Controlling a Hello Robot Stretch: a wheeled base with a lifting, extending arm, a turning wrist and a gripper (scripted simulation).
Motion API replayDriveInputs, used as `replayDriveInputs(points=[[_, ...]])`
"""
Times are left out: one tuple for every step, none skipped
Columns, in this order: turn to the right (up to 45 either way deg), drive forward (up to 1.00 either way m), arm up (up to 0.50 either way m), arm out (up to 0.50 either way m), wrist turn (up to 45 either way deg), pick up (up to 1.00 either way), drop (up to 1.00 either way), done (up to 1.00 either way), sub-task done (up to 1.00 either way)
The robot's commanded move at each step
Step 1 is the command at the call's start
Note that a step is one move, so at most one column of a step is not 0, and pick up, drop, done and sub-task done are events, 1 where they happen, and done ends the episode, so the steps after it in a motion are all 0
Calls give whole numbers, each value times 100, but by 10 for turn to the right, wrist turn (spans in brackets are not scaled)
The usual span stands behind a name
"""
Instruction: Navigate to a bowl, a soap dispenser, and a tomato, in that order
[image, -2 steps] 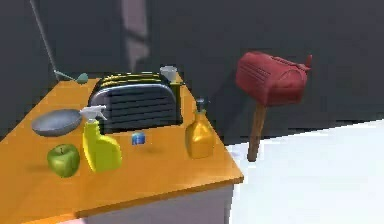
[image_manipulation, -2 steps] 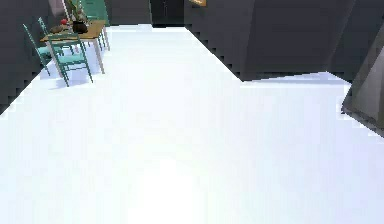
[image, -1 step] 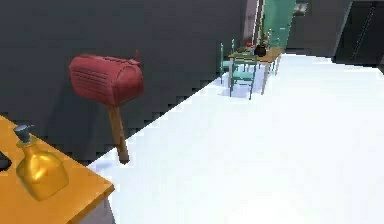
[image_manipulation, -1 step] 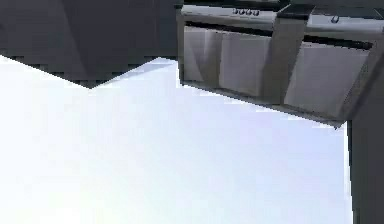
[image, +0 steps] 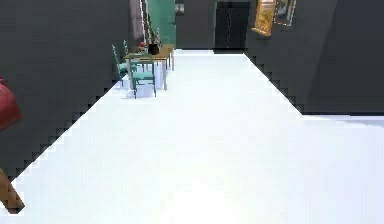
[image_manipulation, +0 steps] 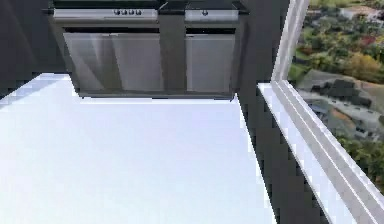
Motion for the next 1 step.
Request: replayDriveInputs(points=[[0,100,0,0,0,0,0,0,0]])
